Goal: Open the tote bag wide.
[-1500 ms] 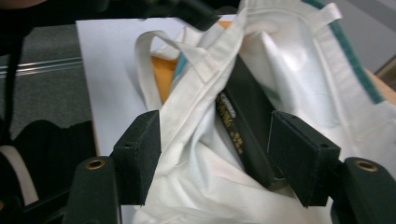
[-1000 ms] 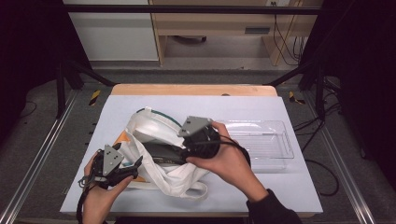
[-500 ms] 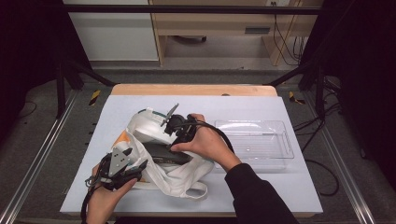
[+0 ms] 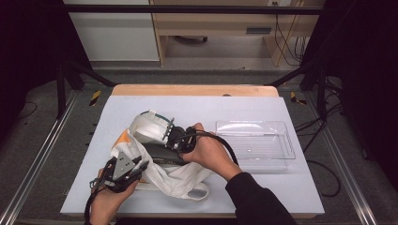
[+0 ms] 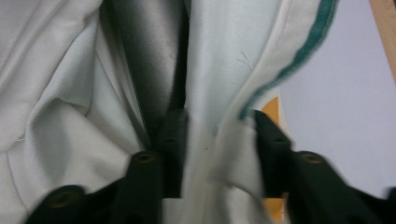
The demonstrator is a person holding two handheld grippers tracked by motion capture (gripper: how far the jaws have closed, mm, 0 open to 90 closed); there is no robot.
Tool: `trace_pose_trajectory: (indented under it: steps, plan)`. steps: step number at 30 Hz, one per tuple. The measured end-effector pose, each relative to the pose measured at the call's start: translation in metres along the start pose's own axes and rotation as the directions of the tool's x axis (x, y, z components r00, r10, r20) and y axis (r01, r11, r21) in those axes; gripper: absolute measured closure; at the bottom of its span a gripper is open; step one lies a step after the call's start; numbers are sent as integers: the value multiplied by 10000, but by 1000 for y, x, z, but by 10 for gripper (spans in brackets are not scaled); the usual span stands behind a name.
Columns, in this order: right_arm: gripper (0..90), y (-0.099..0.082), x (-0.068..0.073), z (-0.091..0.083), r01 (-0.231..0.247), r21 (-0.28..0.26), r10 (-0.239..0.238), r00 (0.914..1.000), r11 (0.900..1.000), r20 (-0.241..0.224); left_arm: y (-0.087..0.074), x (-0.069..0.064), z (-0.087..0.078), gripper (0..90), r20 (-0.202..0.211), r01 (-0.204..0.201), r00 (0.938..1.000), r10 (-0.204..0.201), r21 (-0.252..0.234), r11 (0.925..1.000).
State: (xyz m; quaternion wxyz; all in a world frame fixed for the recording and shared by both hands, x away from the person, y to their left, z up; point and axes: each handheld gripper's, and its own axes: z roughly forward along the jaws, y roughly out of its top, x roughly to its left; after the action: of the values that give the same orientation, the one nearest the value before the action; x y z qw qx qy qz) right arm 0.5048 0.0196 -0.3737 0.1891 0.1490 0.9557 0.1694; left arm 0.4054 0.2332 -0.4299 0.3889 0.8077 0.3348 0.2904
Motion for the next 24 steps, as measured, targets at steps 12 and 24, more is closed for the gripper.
trace_pose_trajectory:
  steps: [12, 24]
  plan:
    - [820, -9, -40, -44, -873, -1703, 958, 9945, 9815, 423, 1, 1, -34, 831, 257, -10, 9997, 23, -516, 9987]
    - [821, -18, -77, -26, -1612, -1984, 1727, 9841, 9668, 417, -17, 2, -36, 837, 457, -179, 9988, 171, 175, 9997]
